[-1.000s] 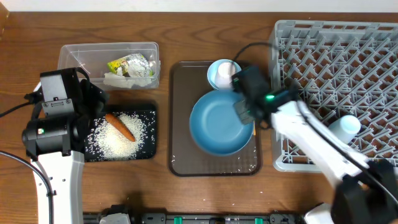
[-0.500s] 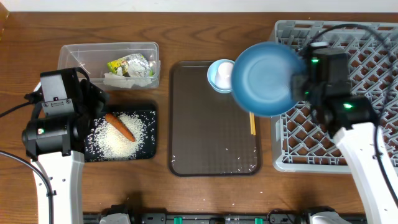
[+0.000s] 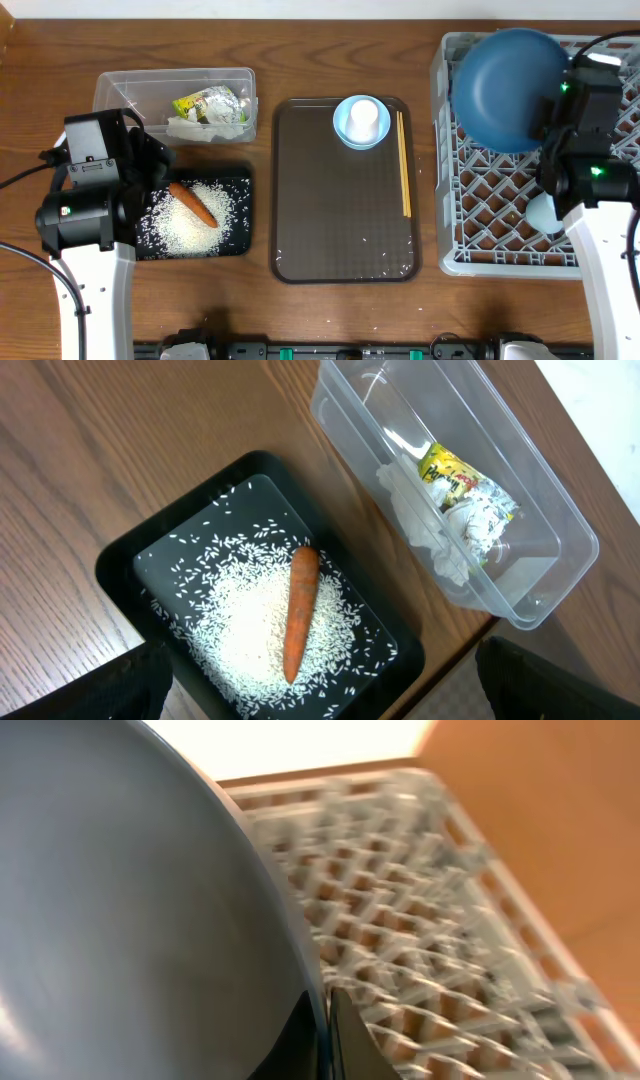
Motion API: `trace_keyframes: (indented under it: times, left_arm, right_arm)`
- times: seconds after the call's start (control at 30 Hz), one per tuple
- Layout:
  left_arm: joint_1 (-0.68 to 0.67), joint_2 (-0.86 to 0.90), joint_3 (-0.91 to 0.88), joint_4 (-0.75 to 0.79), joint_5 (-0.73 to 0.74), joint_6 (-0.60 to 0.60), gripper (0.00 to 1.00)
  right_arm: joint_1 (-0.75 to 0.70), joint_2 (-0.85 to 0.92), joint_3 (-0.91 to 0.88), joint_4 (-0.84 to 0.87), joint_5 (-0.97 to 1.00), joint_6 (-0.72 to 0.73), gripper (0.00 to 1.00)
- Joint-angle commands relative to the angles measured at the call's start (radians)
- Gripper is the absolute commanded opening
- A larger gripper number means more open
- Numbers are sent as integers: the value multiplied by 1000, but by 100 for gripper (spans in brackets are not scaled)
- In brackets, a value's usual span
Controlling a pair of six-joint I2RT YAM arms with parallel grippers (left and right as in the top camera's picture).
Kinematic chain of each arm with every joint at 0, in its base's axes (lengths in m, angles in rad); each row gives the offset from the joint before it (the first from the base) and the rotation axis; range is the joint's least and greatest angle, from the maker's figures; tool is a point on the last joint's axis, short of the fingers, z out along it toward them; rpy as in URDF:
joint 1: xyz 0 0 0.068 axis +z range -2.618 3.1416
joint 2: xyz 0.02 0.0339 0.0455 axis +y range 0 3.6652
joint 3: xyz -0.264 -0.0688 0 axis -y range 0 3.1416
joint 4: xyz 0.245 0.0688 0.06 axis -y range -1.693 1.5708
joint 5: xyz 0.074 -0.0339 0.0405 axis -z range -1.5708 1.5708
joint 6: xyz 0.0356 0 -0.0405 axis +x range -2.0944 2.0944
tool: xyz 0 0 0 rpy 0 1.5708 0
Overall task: Sort waste into correct bins and load items into the dishwasher rack
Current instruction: 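Grasp the blue plate rim and lift it right toward the rack, then lower the blue plate upright into the rack's top-right slots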
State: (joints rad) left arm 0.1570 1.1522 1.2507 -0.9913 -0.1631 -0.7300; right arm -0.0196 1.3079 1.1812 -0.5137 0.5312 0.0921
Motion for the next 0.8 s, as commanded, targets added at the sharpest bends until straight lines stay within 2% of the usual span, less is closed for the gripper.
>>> trace_keyframes:
  times: [0.0,0.2,0.33,0.4,0.77]
  left_arm:
    - [6,4,2,-3,-2,-1,99]
    - [6,4,2,-3,-2,-1,99]
    - [6,4,2,-3,-2,-1,99]
    - [6,4,2,-3,-2,-1,99]
    - [6,4,2,-3,-2,-1,99]
  right_arm:
    - [21,10,2,-1,288,70,1]
    - [93,36,2,3,500,70,1]
    - [159,67,2,45,726,61,1]
    - [190,88,2,76,775,27,1]
    - [260,312,2,446,940,-418,1]
